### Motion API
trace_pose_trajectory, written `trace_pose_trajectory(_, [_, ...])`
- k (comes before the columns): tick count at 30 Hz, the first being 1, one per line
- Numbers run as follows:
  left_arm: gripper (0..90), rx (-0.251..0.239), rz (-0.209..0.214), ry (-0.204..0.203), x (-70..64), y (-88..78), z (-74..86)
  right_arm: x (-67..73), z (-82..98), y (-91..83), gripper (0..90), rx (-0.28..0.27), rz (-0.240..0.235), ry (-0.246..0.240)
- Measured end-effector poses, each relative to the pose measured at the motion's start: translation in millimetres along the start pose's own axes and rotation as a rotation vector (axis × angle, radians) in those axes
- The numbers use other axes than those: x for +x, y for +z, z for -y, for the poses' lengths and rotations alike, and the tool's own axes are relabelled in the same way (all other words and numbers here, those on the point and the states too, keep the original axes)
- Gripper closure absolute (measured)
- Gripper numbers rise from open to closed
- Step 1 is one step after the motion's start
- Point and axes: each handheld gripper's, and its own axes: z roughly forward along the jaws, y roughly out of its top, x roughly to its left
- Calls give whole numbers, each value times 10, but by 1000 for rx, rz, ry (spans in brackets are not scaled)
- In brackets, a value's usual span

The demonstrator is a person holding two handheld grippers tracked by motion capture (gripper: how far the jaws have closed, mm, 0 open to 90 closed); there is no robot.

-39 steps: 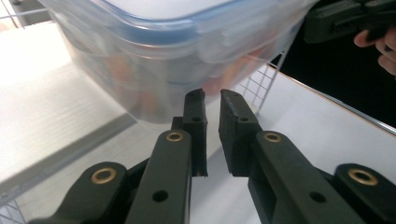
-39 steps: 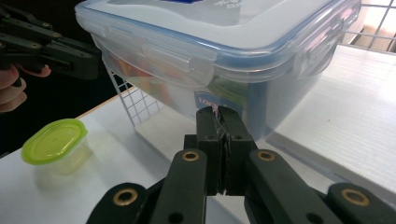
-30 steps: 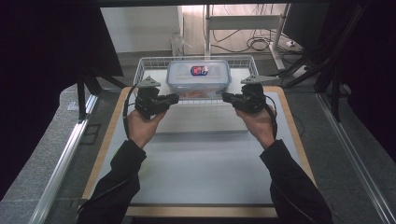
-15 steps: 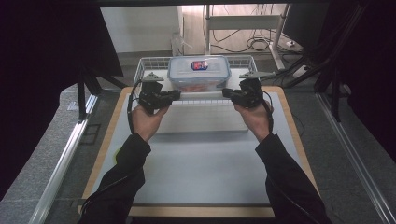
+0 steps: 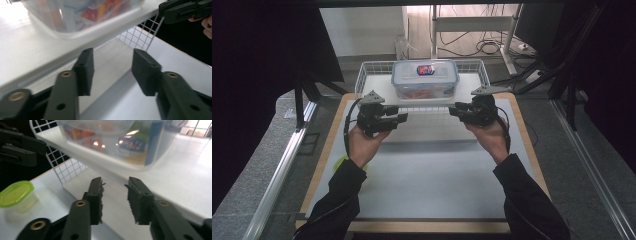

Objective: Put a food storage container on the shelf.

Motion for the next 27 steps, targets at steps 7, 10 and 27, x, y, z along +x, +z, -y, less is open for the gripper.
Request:
trace_pose_trajectory(7, [317,-20,49,12,-93,-59,198,98,167,-71,425,13,-14,-28])
trace_pose_trajectory(10, [266,-13,44,35,-149,-48,314,156,256,-88,363,18,-9,-52])
trace_pose_trajectory(27, [83,73,90,75,-403,127,836,206,759,-61,31,51,-89,-40])
